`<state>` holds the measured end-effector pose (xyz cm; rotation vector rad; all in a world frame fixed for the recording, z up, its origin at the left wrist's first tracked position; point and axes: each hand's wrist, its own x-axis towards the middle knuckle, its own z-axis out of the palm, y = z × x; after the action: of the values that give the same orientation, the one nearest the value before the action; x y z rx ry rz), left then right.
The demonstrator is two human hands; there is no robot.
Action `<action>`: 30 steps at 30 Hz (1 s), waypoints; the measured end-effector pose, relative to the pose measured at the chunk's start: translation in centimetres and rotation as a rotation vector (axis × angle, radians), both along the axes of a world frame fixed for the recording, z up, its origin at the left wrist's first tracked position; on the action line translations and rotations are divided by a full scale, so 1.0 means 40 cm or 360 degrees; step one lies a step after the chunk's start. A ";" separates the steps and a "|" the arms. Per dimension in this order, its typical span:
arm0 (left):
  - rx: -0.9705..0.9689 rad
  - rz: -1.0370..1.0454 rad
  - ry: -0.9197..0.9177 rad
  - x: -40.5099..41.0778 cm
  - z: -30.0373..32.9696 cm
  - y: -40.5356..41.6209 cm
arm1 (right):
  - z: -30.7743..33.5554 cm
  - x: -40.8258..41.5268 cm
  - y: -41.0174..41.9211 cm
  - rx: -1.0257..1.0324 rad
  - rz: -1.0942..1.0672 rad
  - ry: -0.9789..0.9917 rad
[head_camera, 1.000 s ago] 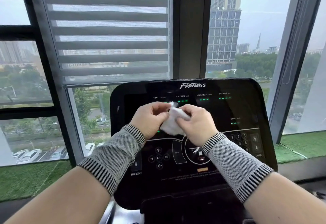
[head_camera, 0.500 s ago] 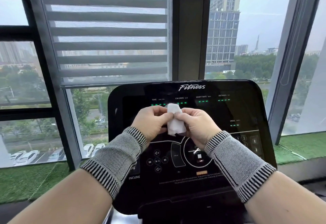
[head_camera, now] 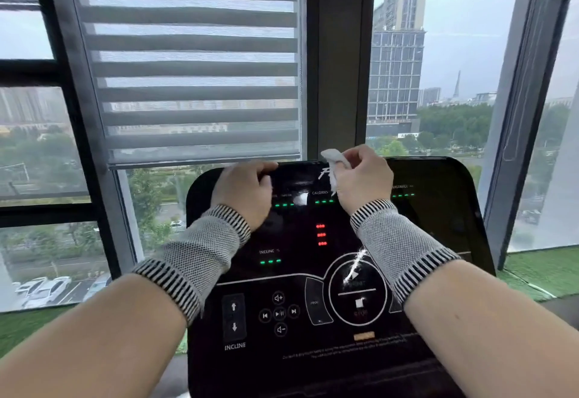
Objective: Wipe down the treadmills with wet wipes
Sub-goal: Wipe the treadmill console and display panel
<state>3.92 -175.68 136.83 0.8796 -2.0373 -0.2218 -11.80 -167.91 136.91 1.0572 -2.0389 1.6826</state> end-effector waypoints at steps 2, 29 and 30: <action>-0.0064 0.0154 -0.0017 0.034 0.011 -0.042 | 0.004 -0.005 -0.045 0.0161 -0.0079 0.0147; 0.0240 0.0108 0.0305 0.192 -0.019 -0.181 | -0.004 0.121 -0.139 0.0521 0.0091 0.0773; 0.0250 0.0104 0.0333 0.193 -0.021 -0.181 | -0.006 0.110 -0.130 0.0497 0.0054 0.0745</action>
<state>11.62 -182.91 136.01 0.9757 -1.8126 -0.4246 -7.40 -173.12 136.67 1.4311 -2.0012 1.0139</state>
